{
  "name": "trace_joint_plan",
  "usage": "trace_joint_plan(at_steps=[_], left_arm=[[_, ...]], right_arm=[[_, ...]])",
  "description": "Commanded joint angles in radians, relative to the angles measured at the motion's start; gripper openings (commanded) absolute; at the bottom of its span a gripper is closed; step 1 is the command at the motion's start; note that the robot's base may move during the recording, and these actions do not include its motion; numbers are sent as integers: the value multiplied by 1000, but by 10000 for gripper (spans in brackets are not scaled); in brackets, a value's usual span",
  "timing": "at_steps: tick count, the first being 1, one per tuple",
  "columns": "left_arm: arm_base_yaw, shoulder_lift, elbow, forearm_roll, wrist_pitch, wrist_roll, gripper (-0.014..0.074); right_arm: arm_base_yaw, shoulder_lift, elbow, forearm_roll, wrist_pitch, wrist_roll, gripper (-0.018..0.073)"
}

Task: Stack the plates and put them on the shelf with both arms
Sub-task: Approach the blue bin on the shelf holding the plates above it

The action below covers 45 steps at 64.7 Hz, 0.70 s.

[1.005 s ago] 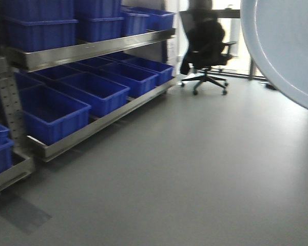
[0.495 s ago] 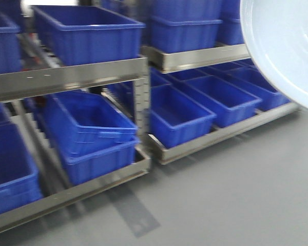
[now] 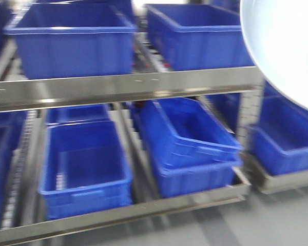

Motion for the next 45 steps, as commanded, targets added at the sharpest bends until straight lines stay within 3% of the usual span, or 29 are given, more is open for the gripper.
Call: trace_joint_plan(at_steps=[1, 45], left_arm=[[-1, 10, -31, -11, -92, -4, 82], [-1, 10, -31, -11, -92, -4, 82]], right_arm=[[-5, 7, -29, -2, -101, 1, 52], [-5, 7, -29, -2, -101, 1, 52]])
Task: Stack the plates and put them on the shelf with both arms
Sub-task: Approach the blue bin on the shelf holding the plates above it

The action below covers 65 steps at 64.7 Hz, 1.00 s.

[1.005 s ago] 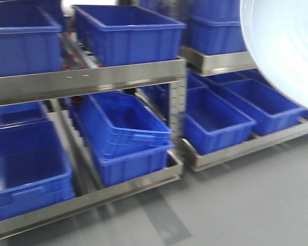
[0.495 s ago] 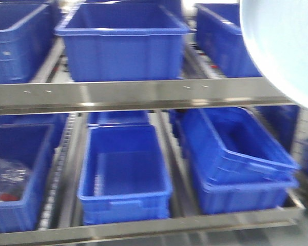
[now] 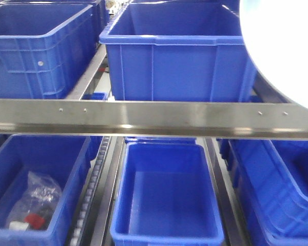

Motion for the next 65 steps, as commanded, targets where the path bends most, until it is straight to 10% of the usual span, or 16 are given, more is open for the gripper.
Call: trace_joint_plan(at_steps=[1, 65], left_arm=[[-1, 10, -31, -11, -92, -4, 82], [-1, 10, -31, -11, -92, -4, 82]], right_arm=[[-5, 7, -29, -2, -101, 1, 52], [-5, 7, -29, -2, -101, 1, 52]])
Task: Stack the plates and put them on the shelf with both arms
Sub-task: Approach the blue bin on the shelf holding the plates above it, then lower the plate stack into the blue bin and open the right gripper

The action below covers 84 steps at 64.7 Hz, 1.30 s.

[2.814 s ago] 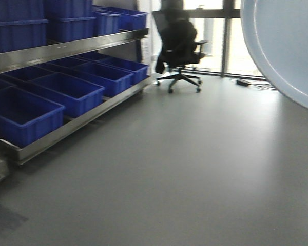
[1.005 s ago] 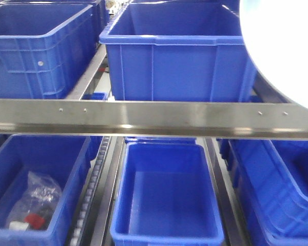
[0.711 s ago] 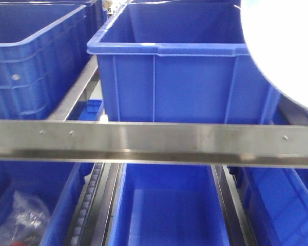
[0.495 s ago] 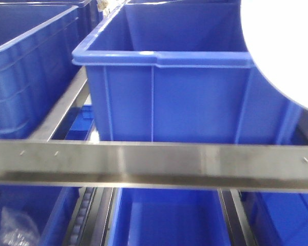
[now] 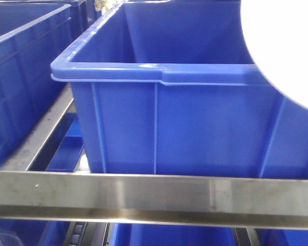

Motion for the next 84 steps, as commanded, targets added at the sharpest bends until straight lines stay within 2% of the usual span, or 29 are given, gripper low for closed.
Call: trace_joint_plan(at_steps=[1, 51, 59, 67, 84], left_arm=[[-1, 10, -31, -11, -92, -4, 82], [-1, 10, -31, -11, -92, -4, 82], [-1, 10, -31, -11, -92, -4, 82], [-1, 10, -31, -11, -92, -4, 82], [-1, 10, -31, -11, -92, -4, 82]], right_arm=[[-5, 7, -29, -2, -101, 1, 52], [-5, 8, -29, -2, -131, 1, 52], [-5, 8, -29, 38, -116, 1, 52], [-3, 13, -35, 58, -166, 1, 52], [31, 235, -185, 59, -214, 1, 52]])
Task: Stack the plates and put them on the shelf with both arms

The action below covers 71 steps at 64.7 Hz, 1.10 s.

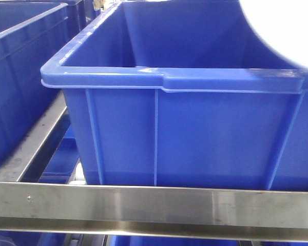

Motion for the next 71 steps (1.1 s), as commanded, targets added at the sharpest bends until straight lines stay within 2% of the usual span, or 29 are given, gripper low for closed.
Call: trace_joint_plan(at_steps=[1, 13, 21, 30, 39, 43, 51, 58, 70, 71], left_arm=[[-1, 10, -31, -11, -92, -4, 82], [-1, 10, -31, -11, -92, -4, 82], [-1, 10, -31, -11, -92, -4, 82], [-1, 10, -31, -11, -92, -4, 82], [-1, 10, -31, -11, -92, -4, 82], [-1, 10, -31, -11, -92, -4, 82], [-1, 10, -31, -11, -92, -4, 82], [-1, 10, -31, -11, -92, -4, 82], [-1, 10, -31, -11, -92, -4, 82], [-1, 10, -31, -11, -92, -4, 82]], right_arm=[[25, 111, -93, 10, -150, 1, 52], [111, 383, -180, 10, -329, 1, 52], [133, 560, -224, 9, -451, 1, 65], [133, 718, -269, 10, -587, 4, 163], [133, 811, -307, 10, -614, 32, 298], [133, 823, -311, 9, -638, 32, 313], [133, 807, -309, 9, -656, 32, 310], [132, 768, -305, 5, -611, 26, 281], [111, 657, -304, -29, -444, -19, 43], [109, 648, -301, -30, -425, -19, 43]])
